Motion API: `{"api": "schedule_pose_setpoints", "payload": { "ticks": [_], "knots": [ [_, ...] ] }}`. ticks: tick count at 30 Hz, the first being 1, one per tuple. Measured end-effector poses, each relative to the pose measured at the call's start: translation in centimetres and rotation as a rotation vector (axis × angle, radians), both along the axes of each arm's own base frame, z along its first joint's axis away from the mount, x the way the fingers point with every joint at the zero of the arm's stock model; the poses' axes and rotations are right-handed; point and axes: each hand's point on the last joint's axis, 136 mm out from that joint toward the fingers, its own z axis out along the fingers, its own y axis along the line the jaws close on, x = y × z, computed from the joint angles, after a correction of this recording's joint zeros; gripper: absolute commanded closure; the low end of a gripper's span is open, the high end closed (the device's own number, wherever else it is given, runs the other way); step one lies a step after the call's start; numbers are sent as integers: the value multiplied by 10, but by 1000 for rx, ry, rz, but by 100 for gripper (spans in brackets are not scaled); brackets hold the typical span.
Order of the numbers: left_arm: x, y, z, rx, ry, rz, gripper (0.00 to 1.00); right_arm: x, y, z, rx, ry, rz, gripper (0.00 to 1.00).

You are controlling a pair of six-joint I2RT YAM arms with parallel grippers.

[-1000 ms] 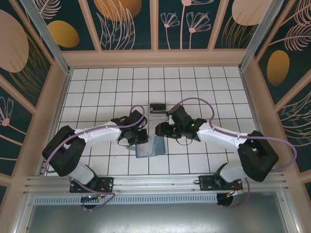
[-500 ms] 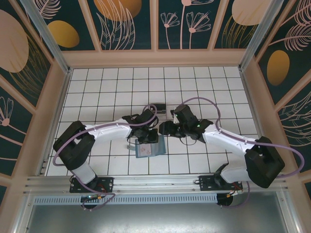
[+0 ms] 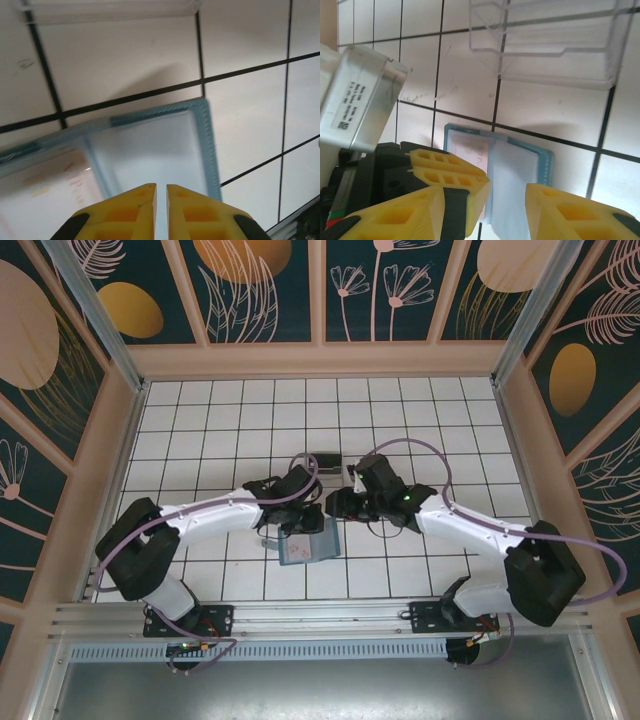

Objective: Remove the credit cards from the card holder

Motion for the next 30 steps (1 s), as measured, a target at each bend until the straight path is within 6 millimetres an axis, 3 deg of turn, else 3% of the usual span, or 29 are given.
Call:
{"api": "schedule_pose_setpoints", "payload": {
  "ticks": [7, 11, 19, 30],
  "knots": [
    [-10, 43, -18, 45, 20, 78, 87, -11, 36, -15, -17, 61, 94, 66],
    [-19, 58, -32, 65, 44, 97, 87, -19, 46, -33, -33, 112, 122, 70],
    [-22, 64, -39, 73, 44, 110, 87, -34, 55, -68, -69, 214, 166, 76],
    [-17, 75, -38, 115, 12, 139, 87, -39, 63, -81, -63, 246, 195, 79]
  ]
}}
